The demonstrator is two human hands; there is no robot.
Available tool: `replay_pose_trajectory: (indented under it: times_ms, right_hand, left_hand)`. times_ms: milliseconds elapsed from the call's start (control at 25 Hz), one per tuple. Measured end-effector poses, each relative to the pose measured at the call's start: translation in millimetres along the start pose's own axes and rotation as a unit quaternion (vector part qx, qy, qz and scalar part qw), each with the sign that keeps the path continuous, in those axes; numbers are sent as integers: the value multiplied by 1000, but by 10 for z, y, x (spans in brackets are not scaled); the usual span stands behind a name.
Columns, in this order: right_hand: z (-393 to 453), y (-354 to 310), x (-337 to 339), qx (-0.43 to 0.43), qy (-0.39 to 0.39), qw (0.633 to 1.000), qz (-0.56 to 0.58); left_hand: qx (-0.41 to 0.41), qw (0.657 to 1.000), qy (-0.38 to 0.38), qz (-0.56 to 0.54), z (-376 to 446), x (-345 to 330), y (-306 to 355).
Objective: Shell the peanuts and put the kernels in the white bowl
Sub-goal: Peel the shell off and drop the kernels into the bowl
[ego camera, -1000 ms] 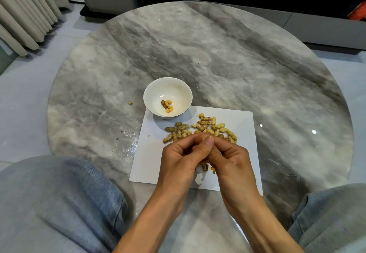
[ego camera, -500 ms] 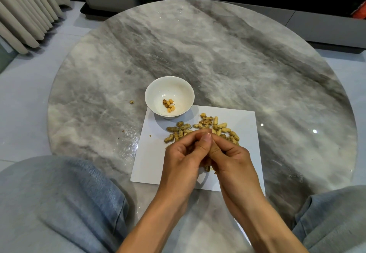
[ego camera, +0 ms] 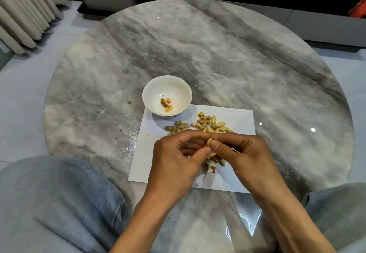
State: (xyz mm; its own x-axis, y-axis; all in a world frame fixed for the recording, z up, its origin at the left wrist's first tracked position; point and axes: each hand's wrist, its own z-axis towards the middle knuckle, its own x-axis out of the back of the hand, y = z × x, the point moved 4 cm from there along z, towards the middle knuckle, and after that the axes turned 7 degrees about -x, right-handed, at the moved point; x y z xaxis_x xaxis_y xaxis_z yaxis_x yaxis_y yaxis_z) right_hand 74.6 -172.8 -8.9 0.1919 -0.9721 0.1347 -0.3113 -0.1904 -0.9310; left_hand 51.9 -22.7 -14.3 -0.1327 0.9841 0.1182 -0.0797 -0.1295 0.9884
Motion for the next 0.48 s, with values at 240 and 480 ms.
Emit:
replay_pose_trajectory:
  times_ms: [240,480]
  right_hand:
    - [8,-36,24,2,10,1000,1]
    - [-32,-58,-7,48,25,998,23]
  left_hand:
    - [-78,994,4,75,-11,6,69]
    - [-132,987,42,80,-35,29,113]
